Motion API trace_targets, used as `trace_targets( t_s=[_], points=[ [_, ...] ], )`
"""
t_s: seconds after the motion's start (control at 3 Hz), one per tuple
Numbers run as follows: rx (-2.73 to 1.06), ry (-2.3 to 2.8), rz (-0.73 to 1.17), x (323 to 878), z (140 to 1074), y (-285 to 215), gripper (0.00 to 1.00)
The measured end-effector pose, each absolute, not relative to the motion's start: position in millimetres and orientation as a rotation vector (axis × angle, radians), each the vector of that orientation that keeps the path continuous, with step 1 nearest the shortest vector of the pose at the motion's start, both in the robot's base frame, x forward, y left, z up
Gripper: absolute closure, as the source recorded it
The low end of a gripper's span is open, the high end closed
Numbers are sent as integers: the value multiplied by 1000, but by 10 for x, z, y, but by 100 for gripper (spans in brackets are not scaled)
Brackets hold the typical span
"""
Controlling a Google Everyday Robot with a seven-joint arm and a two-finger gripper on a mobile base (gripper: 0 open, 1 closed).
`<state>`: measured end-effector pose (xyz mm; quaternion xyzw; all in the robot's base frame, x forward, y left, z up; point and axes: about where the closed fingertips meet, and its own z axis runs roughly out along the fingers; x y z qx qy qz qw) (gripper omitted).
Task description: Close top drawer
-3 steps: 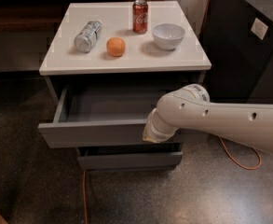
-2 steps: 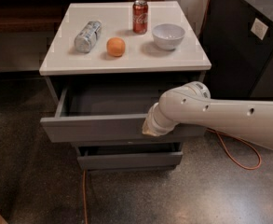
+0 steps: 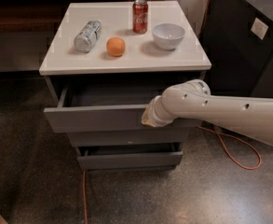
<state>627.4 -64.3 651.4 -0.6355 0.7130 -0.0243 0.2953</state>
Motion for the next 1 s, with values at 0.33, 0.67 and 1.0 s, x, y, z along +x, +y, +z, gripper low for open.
trace_targets(
  t_s=[0.33, 0.67, 1.0],
  points=[
    [-1664, 1858, -93, 6504, 6551, -630, 100],
    [-1646, 1829, -128, 6705, 6587, -624, 100],
    [-1636, 1800, -165, 6983, 6602, -611, 100]
  ],
)
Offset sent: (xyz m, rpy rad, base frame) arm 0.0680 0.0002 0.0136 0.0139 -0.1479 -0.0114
